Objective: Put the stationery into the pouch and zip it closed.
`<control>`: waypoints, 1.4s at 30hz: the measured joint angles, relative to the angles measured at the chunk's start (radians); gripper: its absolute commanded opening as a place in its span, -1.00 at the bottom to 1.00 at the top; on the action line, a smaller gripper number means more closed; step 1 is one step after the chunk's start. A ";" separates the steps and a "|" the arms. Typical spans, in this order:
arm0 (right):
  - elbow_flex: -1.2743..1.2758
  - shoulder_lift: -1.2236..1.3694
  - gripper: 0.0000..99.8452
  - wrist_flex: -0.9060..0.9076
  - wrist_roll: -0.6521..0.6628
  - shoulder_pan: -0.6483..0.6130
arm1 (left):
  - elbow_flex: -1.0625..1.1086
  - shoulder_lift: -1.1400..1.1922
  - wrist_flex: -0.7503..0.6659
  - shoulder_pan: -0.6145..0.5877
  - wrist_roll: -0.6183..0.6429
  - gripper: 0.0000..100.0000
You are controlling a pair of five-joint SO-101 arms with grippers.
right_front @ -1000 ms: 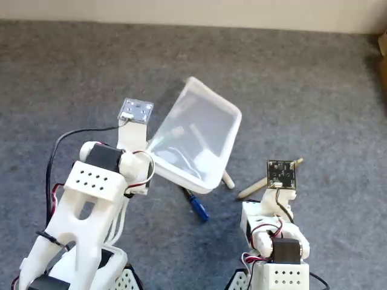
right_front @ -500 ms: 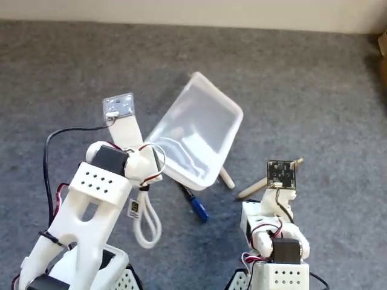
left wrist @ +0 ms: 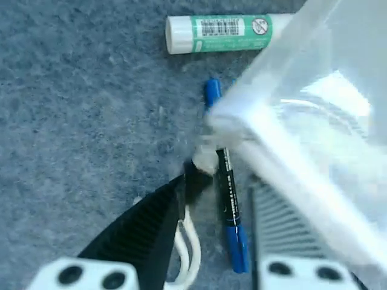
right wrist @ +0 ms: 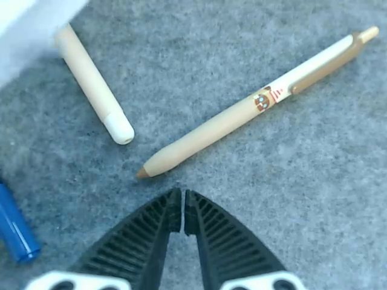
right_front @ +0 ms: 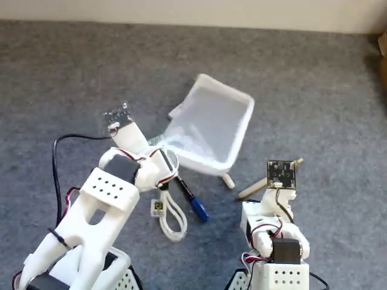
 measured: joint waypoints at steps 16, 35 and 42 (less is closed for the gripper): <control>0.000 0.000 -0.97 0.000 0.000 0.000 | 0.002 -0.147 0.018 0.017 0.002 -0.48; 0.000 0.000 -0.97 0.000 0.000 -0.003 | 0.330 -0.738 -0.106 -0.368 -0.356 -0.70; -0.089 -0.002 -0.97 0.000 0.000 -0.061 | 0.344 -0.783 -0.121 -0.425 -0.361 -0.71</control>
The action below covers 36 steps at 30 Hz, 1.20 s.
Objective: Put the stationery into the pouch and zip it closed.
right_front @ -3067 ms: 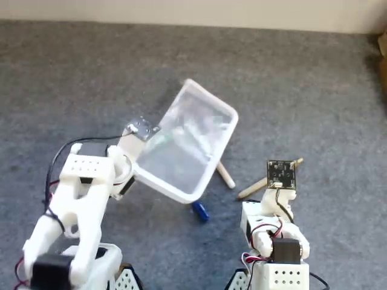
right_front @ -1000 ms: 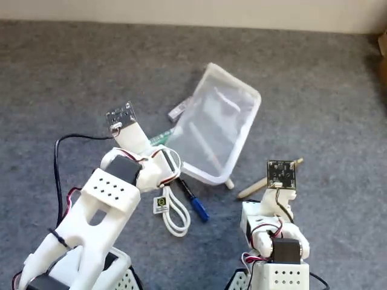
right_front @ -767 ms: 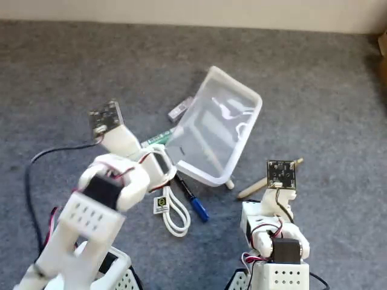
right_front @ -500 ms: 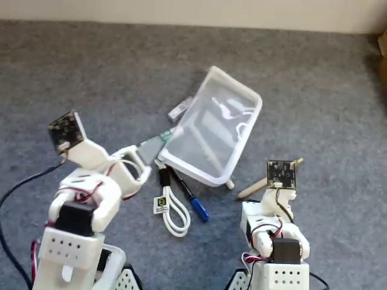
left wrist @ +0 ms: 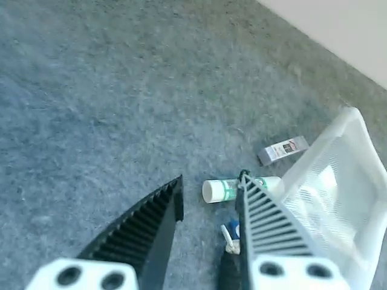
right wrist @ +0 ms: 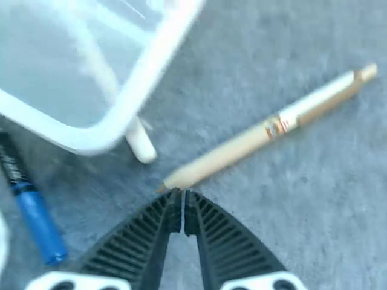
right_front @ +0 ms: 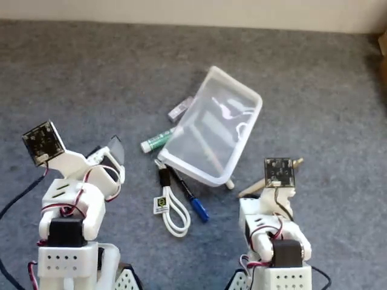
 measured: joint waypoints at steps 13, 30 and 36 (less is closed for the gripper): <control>-0.150 0.002 -0.97 -0.089 -0.084 -0.367 | 0.000 0.000 0.000 -0.060 0.000 -0.71; -0.537 0.905 -0.75 -0.318 -0.241 -0.652 | 0.000 0.000 0.000 -0.060 0.000 -0.70; -0.560 1.140 -0.71 -0.417 -0.241 -0.658 | 0.000 0.000 0.000 -0.060 0.000 -0.70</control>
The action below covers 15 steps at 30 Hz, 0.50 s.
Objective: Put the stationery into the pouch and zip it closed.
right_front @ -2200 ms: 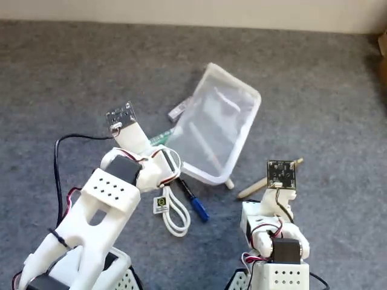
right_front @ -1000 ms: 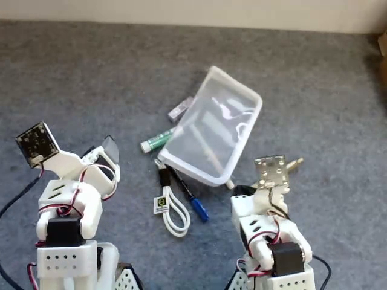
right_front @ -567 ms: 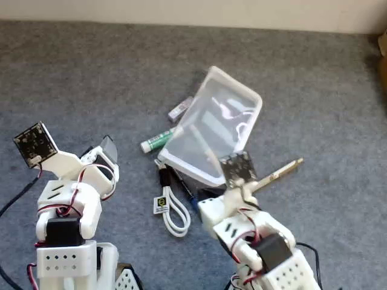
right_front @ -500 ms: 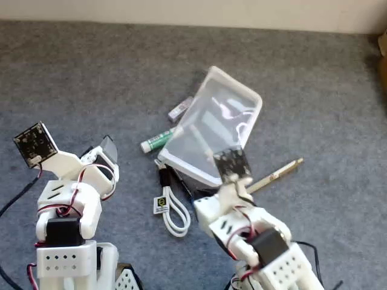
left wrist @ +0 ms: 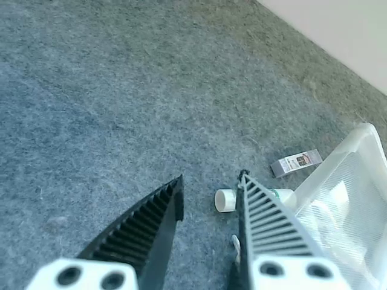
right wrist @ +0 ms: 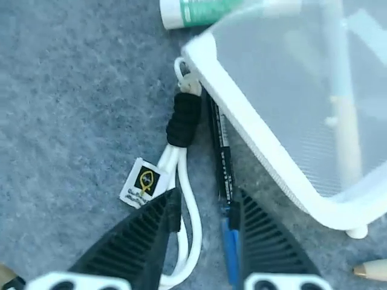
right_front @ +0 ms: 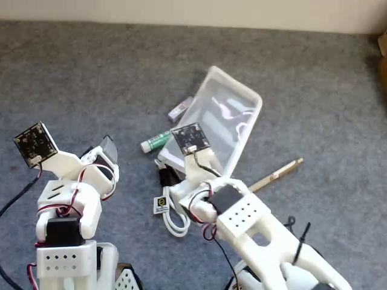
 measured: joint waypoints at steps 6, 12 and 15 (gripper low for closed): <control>-0.002 0.094 -0.71 -0.109 0.000 -0.043 | 0.000 0.000 0.000 -0.014 0.000 -0.70; -0.002 0.153 -0.71 -0.135 0.000 -0.141 | 0.000 0.000 0.000 -0.072 0.000 -0.70; -0.002 0.203 -0.71 -0.178 0.000 -0.147 | 0.000 0.000 0.000 -0.074 0.000 -0.70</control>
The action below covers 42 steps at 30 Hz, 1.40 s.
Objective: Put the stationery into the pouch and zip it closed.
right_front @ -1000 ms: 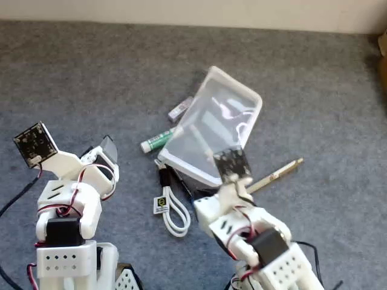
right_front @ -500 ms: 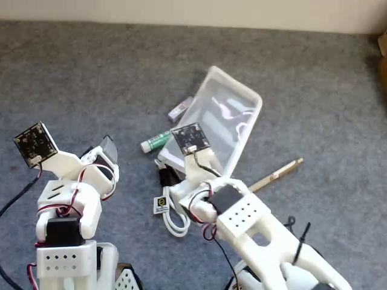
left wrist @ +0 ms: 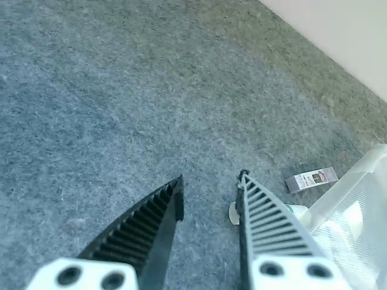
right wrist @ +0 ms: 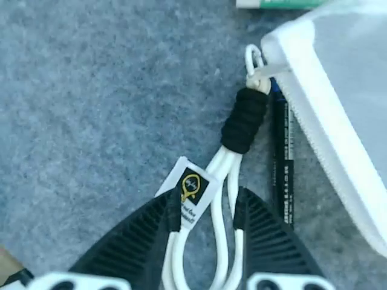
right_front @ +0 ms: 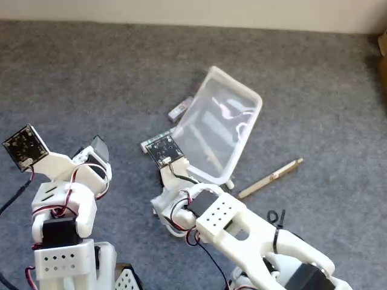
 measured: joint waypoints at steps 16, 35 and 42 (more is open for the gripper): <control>-0.021 0.288 -0.97 -0.226 0.000 0.015 | 0.000 0.000 0.000 0.000 -0.002 -0.70; -0.043 0.041 -0.99 0.109 -0.002 0.089 | 0.000 0.000 0.000 0.000 -0.002 -0.70; -0.043 -0.026 -0.99 0.310 0.146 0.101 | 0.000 0.000 -0.002 0.000 -0.002 -0.70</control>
